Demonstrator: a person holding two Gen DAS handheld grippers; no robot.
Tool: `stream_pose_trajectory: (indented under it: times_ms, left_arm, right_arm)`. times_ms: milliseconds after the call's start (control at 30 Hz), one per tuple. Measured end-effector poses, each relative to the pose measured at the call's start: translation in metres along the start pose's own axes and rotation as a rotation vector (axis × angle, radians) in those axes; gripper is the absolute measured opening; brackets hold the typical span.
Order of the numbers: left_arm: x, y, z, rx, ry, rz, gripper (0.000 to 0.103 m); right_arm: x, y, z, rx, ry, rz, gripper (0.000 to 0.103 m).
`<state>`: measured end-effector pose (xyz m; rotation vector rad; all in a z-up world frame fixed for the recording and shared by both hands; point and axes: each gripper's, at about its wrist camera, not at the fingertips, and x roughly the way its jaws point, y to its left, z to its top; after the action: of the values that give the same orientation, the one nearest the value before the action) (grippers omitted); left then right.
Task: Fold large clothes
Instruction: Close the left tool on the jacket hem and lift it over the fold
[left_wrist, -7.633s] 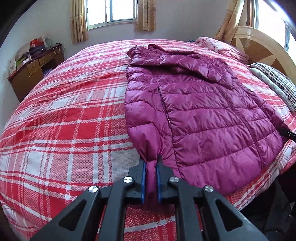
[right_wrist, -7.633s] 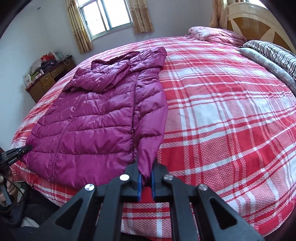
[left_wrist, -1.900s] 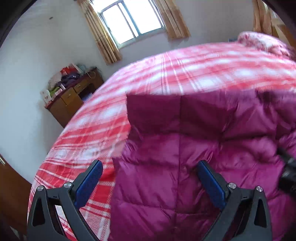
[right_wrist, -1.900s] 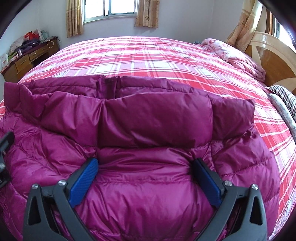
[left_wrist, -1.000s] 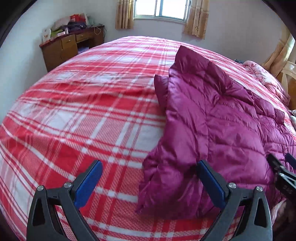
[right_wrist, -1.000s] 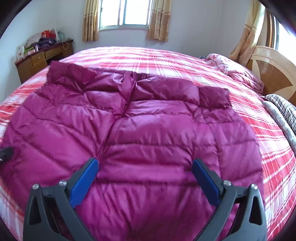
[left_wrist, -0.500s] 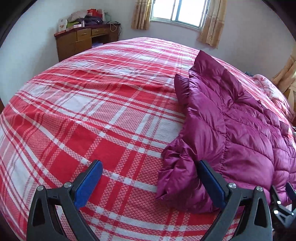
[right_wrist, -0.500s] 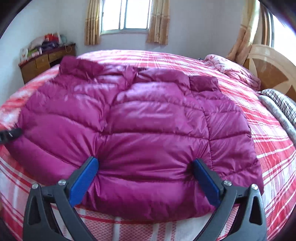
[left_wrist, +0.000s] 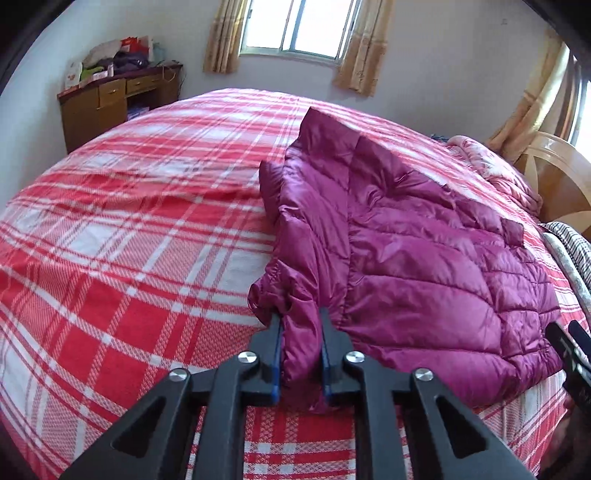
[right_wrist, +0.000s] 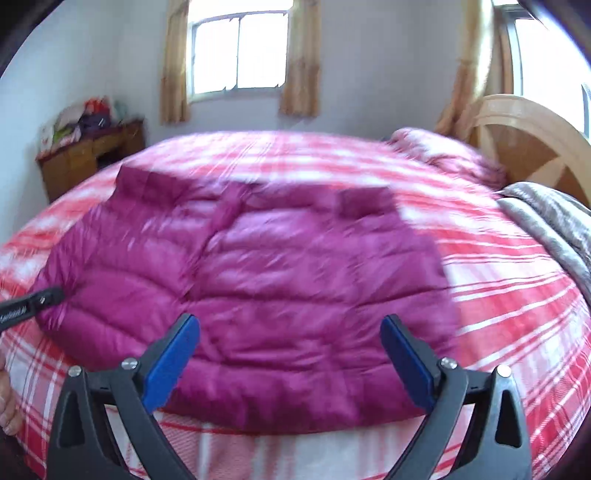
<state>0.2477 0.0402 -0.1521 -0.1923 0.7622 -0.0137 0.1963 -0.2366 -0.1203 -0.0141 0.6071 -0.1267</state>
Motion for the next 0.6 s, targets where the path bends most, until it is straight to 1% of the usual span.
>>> stream_pose_trajectory:
  times_ms: [33, 67, 100, 133, 167, 267, 333, 467, 500, 600]
  left_arm:
    - [-0.005, -0.006, 0.002, 0.019, -0.020, 0.002, 0.012]
    - [-0.011, -0.013, 0.007, 0.048, -0.046, 0.005, 0.011]
    - [-0.018, -0.023, 0.011, 0.086, -0.076, 0.009, 0.011]
    - [-0.026, -0.036, 0.016, 0.127, -0.105, 0.012, 0.010]
    - [-0.032, -0.048, 0.022, 0.168, -0.130, 0.016, 0.010]
    - [-0.054, -0.098, 0.033, 0.301, -0.219, -0.008, 0.010]
    - [-0.069, -0.134, 0.035, 0.382, -0.256, -0.055, 0.010]
    - [-0.078, -0.201, 0.033, 0.478, -0.262, -0.209, 0.010]
    - [-0.078, -0.216, 0.031, 0.497, -0.256, -0.252, 0.010]
    - [-0.070, -0.257, 0.021, 0.558, -0.224, -0.349, 0.010]
  right_arm:
    - [0.003, -0.010, 0.000, 0.006, 0.011, -0.045, 0.093]
    - [0.012, -0.019, -0.001, -0.004, 0.048, -0.078, 0.085]
    - [0.023, -0.027, -0.003, -0.011, 0.098, -0.087, 0.070]
    - [0.033, -0.035, -0.006, -0.008, 0.143, -0.092, 0.062]
    - [0.037, -0.041, -0.009, -0.001, 0.163, -0.089, 0.054]
    - [0.035, -0.056, -0.014, 0.019, 0.160, -0.087, 0.054]
    - [0.032, -0.062, -0.015, 0.037, 0.161, -0.082, 0.054]
    - [0.027, -0.071, -0.016, 0.083, 0.156, -0.075, 0.054]
    - [0.025, -0.075, -0.018, 0.095, 0.151, -0.077, 0.054]
    - [0.027, -0.087, -0.022, 0.134, 0.145, -0.070, 0.054]
